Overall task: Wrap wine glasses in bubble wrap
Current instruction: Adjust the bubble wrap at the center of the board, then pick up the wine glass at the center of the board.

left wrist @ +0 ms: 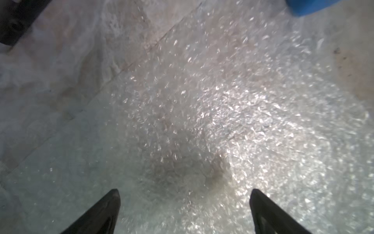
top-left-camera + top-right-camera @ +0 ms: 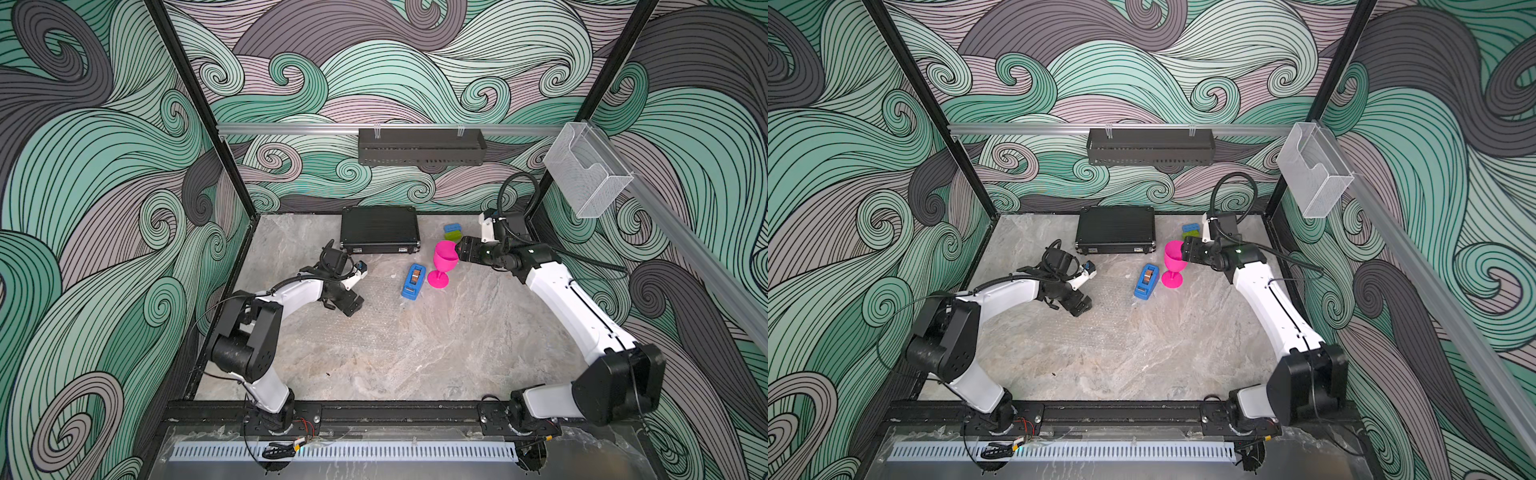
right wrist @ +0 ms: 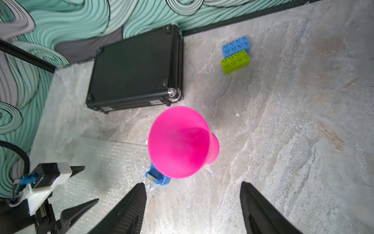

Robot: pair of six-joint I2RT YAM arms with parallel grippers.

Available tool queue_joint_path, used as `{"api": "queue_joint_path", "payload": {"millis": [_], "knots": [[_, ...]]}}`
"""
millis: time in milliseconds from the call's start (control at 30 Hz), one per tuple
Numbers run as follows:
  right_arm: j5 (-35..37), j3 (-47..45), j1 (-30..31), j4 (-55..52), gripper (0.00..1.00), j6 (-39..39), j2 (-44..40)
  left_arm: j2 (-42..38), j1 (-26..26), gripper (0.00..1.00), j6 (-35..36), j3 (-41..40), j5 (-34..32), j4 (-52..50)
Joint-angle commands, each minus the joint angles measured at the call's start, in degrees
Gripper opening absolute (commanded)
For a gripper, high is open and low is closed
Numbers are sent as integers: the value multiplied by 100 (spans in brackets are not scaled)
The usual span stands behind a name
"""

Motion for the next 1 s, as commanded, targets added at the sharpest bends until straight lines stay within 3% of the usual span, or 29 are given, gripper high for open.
{"api": "queue_joint_path", "payload": {"millis": [0,233,367,500,700,833,967], "knots": [[-144,295,-19,-576,72,-115,315,358,-194,99,-23,384,-539,-182],[-93,906,-119,-902,57,-189,1097,1046,-234,99,-656,1386,-1056,-1075],[85,1068,-136,-948,51,-295,1423,323,-232,99,-749,1336,-273,-1261],[217,1337,-170,-1171,38,-365,1761,-617,-239,99,-527,1123,521,-1265],[544,1810,-191,-1977,0,-452,1697,-1397,-239,98,-310,1246,1521,-1337],[643,2066,-184,-2723,0,-593,1034,-1483,-239,99,-360,1290,2492,-1078],[-45,2489,5,-3455,0,-833,633,-1377,-248,98,-689,1644,3246,-1140]]}}
